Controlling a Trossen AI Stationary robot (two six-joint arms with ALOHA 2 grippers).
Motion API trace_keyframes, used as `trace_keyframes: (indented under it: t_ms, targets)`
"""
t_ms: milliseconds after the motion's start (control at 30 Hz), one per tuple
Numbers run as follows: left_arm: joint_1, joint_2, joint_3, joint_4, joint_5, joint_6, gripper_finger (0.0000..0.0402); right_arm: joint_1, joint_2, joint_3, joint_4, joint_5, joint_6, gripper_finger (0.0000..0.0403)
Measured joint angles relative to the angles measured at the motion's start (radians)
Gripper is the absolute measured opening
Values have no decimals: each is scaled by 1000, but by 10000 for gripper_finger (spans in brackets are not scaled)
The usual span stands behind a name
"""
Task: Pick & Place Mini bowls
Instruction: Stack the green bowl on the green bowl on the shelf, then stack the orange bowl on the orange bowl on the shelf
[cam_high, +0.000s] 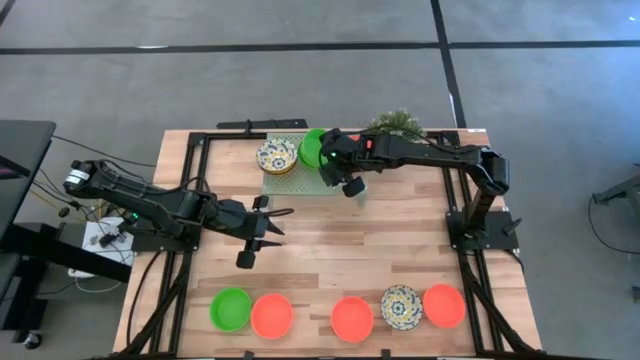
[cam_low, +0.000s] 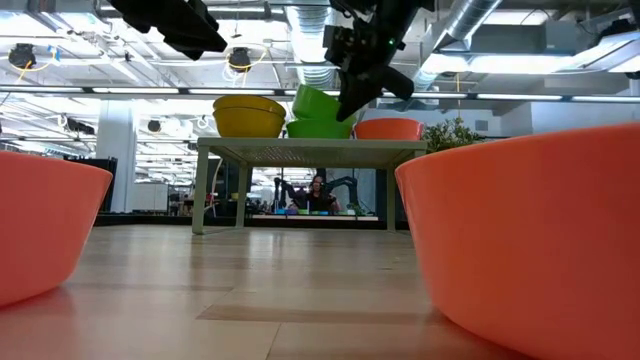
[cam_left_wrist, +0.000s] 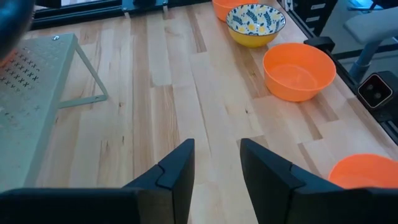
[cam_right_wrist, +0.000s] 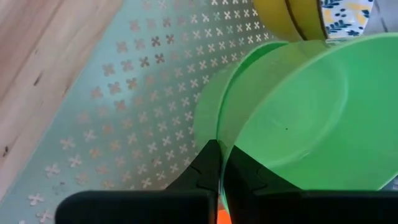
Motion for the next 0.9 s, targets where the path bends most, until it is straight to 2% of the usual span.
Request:
trace_keyframes:
  t_ms: [267,433,633,900]
  targets:
    - [0,0,0,5,0,0,131,1,0,0,3,12,-5,43]
    - [0,0,0,5,0,0,131,2,0,0,3,65,-5,64]
    - [0,0,0,5,0,0,131,14,0,0,3,82,-1,72]
    - [0,0,0,4,0,0,131,84,-1,44,-9,82,81,73]
